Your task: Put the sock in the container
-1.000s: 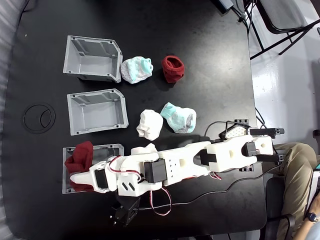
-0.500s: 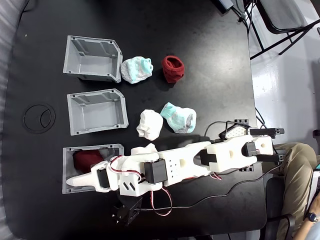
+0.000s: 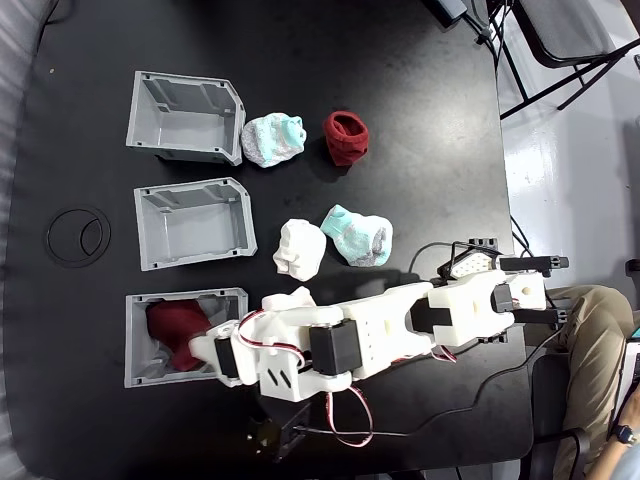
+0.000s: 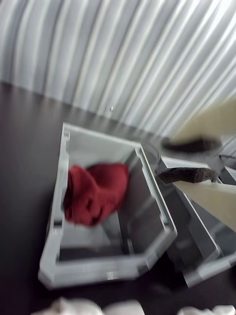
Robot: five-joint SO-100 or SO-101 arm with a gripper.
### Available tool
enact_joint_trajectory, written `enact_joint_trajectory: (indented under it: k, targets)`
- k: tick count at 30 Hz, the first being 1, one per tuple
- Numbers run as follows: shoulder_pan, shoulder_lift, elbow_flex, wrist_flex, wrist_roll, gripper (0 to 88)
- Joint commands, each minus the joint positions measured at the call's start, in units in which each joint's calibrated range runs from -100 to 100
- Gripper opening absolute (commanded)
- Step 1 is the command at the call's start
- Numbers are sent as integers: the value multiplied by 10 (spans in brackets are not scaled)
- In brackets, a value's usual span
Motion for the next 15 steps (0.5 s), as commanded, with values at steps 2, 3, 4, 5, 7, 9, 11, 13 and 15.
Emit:
enact_joint_trajectory:
  k: [2,3,4,5,7,9,11,13,15]
  targets:
    - [-4,-58,-29,92,-2,13]
    - [-6,-65,-29,114,-2,13]
    - [-8,-73,-28,136,-2,13]
    - [-10,-81,-24,154,-2,13]
    - [-12,-93,-23,190,-2,13]
    - [-10,-106,-15,195,-2,13]
    - [-7,-126,-3,195,-2,13]
    - [-6,-153,24,195,-2,13]
    - [-6,-184,66,195,-2,13]
